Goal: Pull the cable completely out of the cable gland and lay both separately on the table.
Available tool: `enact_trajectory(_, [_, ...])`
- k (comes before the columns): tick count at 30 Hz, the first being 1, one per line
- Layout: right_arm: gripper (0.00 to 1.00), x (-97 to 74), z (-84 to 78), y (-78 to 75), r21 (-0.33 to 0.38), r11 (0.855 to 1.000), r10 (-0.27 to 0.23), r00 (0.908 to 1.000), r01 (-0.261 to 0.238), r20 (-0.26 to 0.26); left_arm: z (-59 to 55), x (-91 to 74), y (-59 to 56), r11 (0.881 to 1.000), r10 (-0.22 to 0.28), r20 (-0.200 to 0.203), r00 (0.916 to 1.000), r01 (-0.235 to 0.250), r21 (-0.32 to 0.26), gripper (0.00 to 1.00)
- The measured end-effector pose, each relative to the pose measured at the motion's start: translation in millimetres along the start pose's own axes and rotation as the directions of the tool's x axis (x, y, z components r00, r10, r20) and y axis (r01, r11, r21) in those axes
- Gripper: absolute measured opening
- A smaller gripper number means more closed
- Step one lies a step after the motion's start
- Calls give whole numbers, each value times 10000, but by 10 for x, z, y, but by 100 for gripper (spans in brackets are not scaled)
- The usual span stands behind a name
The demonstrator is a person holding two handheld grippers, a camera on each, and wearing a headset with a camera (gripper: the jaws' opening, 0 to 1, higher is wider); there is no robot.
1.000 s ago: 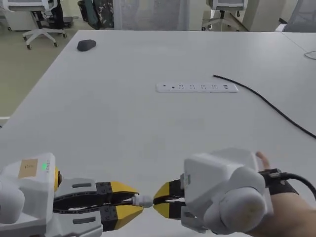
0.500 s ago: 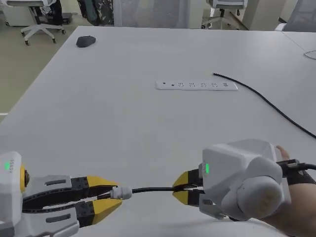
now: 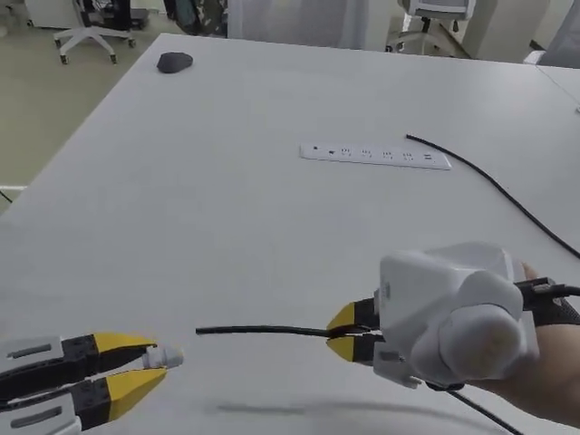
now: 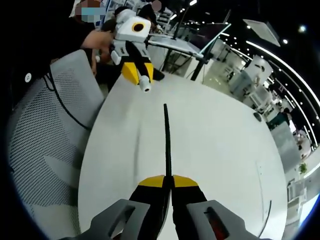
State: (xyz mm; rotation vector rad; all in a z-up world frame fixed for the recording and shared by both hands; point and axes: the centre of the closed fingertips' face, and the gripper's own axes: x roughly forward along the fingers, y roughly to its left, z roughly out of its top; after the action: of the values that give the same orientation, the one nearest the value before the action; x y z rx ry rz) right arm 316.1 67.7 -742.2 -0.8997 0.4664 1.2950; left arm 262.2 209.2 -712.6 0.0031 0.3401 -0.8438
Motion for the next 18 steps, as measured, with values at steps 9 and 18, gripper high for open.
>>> enact_trajectory(9, [0,301,396,-97,978,9952,-93,9989,48,452,-230,-191,87,9924,956,223,9952,-936,-798,15])
enact_trajectory(18, [0,773,967,-17,2764,9566,359,9784,-927,2038,-381,-306,243,9723,2001,525,9784,-1917,-1336,15])
